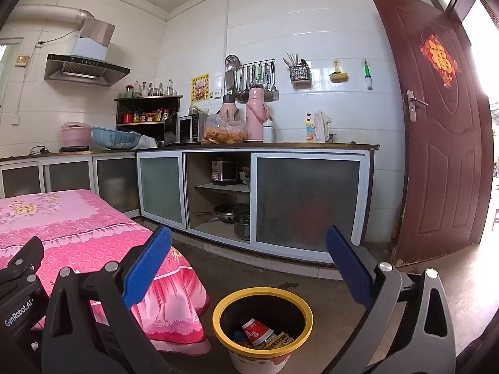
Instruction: Collect trash
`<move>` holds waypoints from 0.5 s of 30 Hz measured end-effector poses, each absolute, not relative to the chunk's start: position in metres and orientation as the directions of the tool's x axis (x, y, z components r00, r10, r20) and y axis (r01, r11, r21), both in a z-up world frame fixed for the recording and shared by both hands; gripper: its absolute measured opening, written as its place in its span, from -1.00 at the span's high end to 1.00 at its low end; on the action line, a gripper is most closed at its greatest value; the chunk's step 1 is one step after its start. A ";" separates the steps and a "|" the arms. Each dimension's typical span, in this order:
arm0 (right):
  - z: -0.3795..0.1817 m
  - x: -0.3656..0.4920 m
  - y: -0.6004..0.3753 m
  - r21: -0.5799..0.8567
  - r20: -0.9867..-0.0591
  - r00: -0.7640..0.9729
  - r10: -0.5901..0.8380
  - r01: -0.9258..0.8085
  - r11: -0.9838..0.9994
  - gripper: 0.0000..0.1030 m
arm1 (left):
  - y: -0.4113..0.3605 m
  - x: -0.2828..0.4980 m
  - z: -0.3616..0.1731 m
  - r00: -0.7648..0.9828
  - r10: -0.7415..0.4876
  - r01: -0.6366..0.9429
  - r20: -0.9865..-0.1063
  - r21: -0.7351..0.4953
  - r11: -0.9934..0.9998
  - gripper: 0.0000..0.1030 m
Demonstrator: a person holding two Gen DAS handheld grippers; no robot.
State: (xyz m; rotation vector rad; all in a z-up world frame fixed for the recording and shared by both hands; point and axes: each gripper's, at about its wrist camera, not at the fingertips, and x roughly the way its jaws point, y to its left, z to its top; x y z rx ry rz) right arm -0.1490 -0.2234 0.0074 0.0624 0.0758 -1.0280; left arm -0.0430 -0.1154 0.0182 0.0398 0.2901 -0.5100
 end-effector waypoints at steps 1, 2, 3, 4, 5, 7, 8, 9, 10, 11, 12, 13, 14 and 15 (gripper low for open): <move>0.007 -0.149 -0.224 0.017 -0.094 0.514 -0.853 0.857 0.514 -0.84 | -0.116 -0.043 0.018 0.833 -0.475 0.487 -0.284 -0.034 0.873 -0.85; 0.007 -0.149 -0.224 0.017 -0.096 0.512 -0.853 0.858 0.513 -0.84 | -0.116 -0.043 0.018 0.831 -0.476 0.488 -0.286 -0.036 0.872 -0.85; 0.007 -0.149 -0.225 0.018 -0.098 0.511 -0.854 0.859 0.512 -0.84 | -0.116 -0.043 0.017 0.831 -0.476 0.488 -0.287 -0.036 0.872 -0.85; 0.008 -0.148 -0.225 0.018 -0.100 0.510 -0.854 0.859 0.511 -0.84 | -0.116 -0.042 0.017 0.831 -0.477 0.489 -0.287 -0.036 0.872 -0.85; 0.008 -0.148 -0.225 0.018 -0.101 0.509 -0.855 0.860 0.510 -0.84 | -0.117 -0.042 0.017 0.830 -0.478 0.489 -0.288 -0.035 0.871 -0.85; 0.008 -0.148 -0.225 0.018 -0.098 0.509 -0.855 0.860 0.510 -0.84 | -0.117 -0.042 0.016 0.829 -0.480 0.492 -0.288 -0.034 0.870 -0.85; 0.008 -0.148 -0.226 0.018 -0.098 0.509 -0.855 0.860 0.510 -0.84 | -0.118 -0.043 0.016 0.828 -0.480 0.492 -0.288 -0.033 0.870 -0.85; 0.008 -0.148 -0.226 0.018 -0.098 0.509 -0.855 0.860 0.510 -0.84 | -0.118 -0.043 0.016 0.828 -0.481 0.493 -0.289 -0.032 0.869 -0.85; 0.008 -0.148 -0.226 0.018 -0.099 0.509 -0.855 0.860 0.510 -0.84 | -0.118 -0.043 0.016 0.828 -0.480 0.493 -0.288 -0.032 0.869 -0.85; 0.008 -0.149 -0.226 0.018 -0.100 0.508 -0.855 0.860 0.509 -0.84 | -0.118 -0.042 0.016 0.828 -0.480 0.493 -0.288 -0.033 0.870 -0.85; 0.008 -0.148 -0.226 0.019 -0.101 0.507 -0.856 0.861 0.508 -0.84 | -0.118 -0.042 0.016 0.828 -0.481 0.493 -0.289 -0.032 0.869 -0.85; 0.008 -0.148 -0.226 0.019 -0.102 0.506 -0.856 0.862 0.507 -0.84 | -0.117 -0.042 0.016 0.828 -0.481 0.494 -0.289 -0.032 0.869 -0.85; 0.008 -0.148 -0.226 0.019 -0.104 0.506 -0.856 0.862 0.507 -0.84 | -0.118 -0.042 0.016 0.828 -0.480 0.493 -0.289 -0.032 0.869 -0.85; 0.008 -0.148 -0.226 0.019 -0.105 0.506 -0.856 0.862 0.507 -0.84 | -0.118 -0.042 0.016 0.828 -0.481 0.493 -0.289 -0.032 0.869 -0.85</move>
